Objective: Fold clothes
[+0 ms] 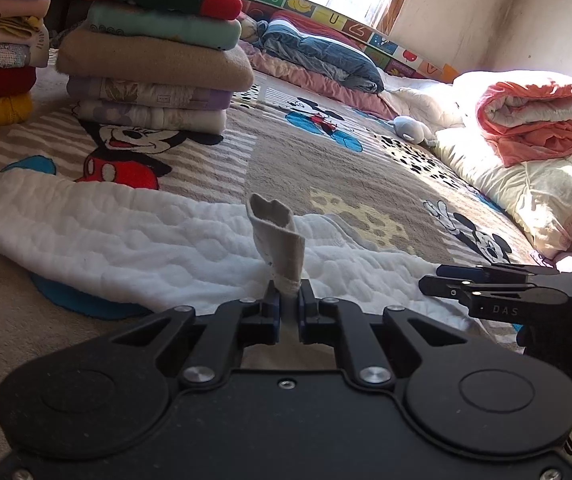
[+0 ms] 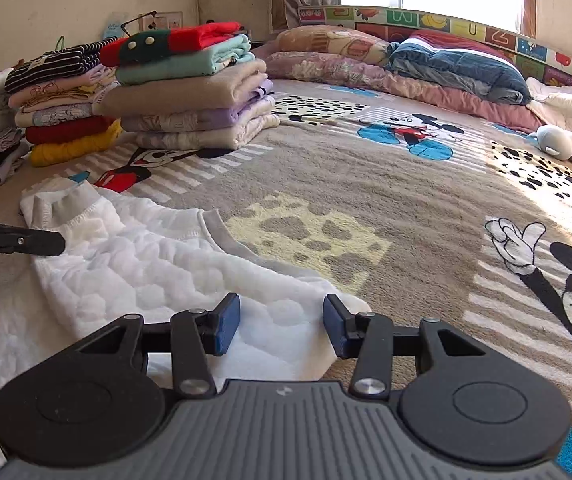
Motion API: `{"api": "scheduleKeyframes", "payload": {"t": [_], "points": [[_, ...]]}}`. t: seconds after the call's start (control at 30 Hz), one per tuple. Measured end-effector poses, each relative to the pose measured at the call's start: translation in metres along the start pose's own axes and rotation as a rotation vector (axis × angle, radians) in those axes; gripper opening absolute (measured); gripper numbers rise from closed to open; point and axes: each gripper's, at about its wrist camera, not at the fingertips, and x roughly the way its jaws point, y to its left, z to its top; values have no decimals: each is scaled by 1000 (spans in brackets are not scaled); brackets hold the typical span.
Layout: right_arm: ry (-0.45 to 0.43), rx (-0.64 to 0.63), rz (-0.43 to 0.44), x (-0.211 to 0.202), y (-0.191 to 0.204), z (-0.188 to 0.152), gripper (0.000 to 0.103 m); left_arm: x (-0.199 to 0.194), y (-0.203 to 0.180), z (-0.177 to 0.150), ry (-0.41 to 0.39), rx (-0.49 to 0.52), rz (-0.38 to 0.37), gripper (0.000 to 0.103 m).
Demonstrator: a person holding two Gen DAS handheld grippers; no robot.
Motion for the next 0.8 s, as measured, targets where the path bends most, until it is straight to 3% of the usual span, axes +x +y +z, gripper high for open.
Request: {"api": "scheduleKeyframes", "payload": {"t": [0.2,0.37,0.47,0.57,0.77,0.8], "points": [[46,84,107,17,-19,4,49,1,1,-1,30,19,0,7],[76,8,64,15,-6,12,50,2,3,-1,39,10,-4,7],[32,52,45,2,-8,14,50,3,6,-2,44,1,-5,7],[-12,17,15,-23,2,7,49,4,8,-1,45,-7,-7,7],[18,-24,-31,-45,27,-17,46,5,6,-2,49,5,-4,7],[62,-30,-50,-35,30,-21,47,6,5,-3,48,7,-2,7]]}}
